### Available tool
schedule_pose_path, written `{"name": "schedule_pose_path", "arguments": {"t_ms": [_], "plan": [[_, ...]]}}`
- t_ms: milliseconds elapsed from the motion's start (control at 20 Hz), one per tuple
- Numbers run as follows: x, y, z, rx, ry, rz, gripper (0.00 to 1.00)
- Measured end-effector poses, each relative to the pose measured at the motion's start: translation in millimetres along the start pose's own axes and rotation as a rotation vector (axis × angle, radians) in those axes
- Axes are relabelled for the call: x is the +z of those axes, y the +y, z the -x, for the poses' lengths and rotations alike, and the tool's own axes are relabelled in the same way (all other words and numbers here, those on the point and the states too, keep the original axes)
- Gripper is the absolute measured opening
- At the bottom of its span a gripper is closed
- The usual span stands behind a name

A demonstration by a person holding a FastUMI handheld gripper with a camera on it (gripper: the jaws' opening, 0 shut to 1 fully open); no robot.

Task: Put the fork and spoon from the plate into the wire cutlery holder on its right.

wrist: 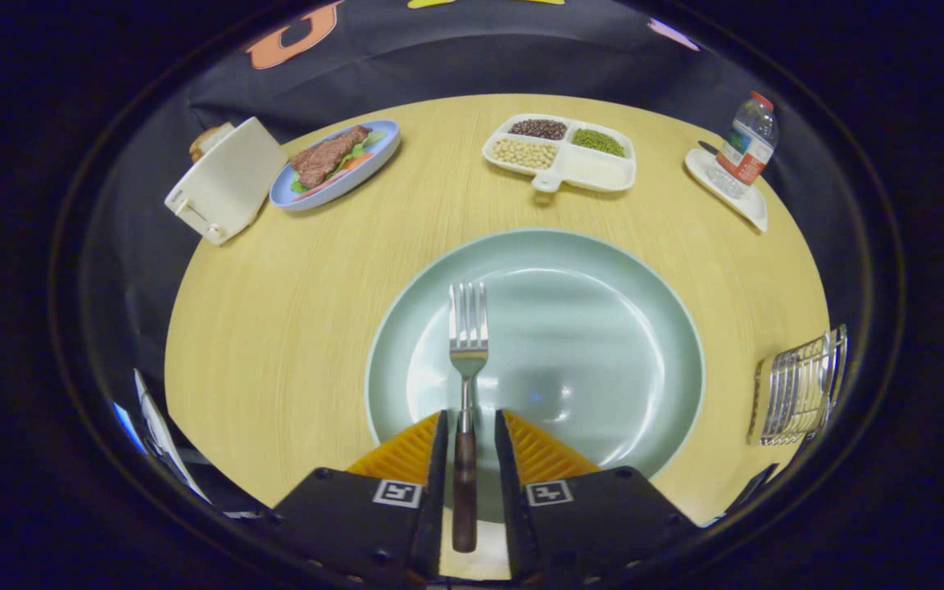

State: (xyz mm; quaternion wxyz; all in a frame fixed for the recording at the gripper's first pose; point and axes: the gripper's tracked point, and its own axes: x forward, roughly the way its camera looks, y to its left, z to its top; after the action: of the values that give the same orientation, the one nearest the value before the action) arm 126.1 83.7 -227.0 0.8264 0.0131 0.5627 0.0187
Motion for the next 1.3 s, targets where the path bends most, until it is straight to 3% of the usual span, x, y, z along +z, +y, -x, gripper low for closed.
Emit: {"name": "schedule_pose_path", "arguments": {"t_ms": [100,250,700,1300], "plan": [[-2.2,1.6,0.0,-0.017,0.003,0.002,0.06],[-2.2,2.9,1.7,-0.009,-0.001,0.020,0.02],[4.7,-22.4,60.1,0.032,-0.077,0.014,0.02],[-5.7,-171.3,160.3,-0.040,-0.194,-0.148,0.01]]}}
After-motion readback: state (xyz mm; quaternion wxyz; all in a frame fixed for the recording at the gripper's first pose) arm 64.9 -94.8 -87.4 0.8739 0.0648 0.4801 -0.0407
